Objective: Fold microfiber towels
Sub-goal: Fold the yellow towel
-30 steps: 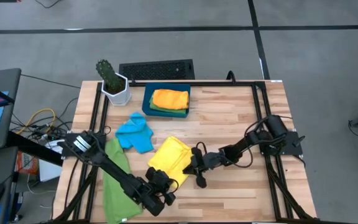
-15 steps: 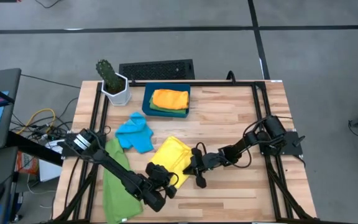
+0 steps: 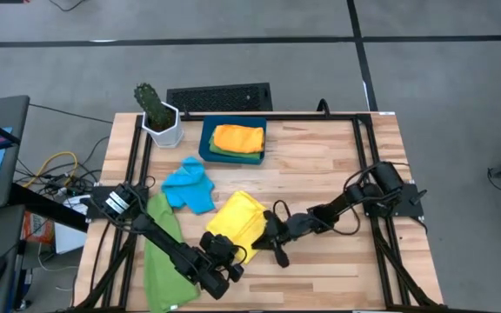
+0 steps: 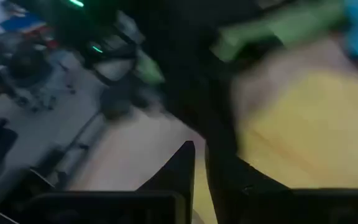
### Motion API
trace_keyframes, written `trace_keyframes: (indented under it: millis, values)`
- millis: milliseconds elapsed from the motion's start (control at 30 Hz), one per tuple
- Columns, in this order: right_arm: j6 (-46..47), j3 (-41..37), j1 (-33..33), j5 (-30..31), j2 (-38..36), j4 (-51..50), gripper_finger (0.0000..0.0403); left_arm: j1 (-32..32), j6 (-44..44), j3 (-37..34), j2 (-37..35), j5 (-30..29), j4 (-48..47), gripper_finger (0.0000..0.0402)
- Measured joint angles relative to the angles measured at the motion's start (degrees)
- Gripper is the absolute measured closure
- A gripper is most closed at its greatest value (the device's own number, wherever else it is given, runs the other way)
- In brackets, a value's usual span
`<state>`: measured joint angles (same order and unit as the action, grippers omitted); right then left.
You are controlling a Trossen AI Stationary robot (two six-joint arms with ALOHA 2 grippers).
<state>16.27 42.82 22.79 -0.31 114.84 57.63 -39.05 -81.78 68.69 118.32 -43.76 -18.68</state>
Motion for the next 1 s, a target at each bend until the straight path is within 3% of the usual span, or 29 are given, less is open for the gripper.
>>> trace_keyframes:
  millis: [200,333,633,833,1000]
  values:
    - [-7.7,8.8,1.4,0.1,3.3,-11.7,0.034,0.5,0.0,0.0,0.0,-0.9,0.0,0.0401]
    - [-8.5,12.5,1.3,-1.7,7.0,-13.5,0.034,0.5,0.0,0.0,0.0,-1.0,0.0,0.0402]
    - [-5.0,13.0,1.3,-2.3,12.5,-14.8,0.034,0.4,0.0,0.0,0.0,-1.0,-0.1,0.0401]
    - [-4.4,12.9,1.2,-2.4,10.6,-16.3,0.034,0.4,1.6,0.0,-1.1,0.0,-0.8,0.0401]
    - [-4.7,12.6,0.8,-3.0,5.8,-18.4,0.034,0.4,1.7,0.0,-7.2,-2.6,-7.4,0.0401]
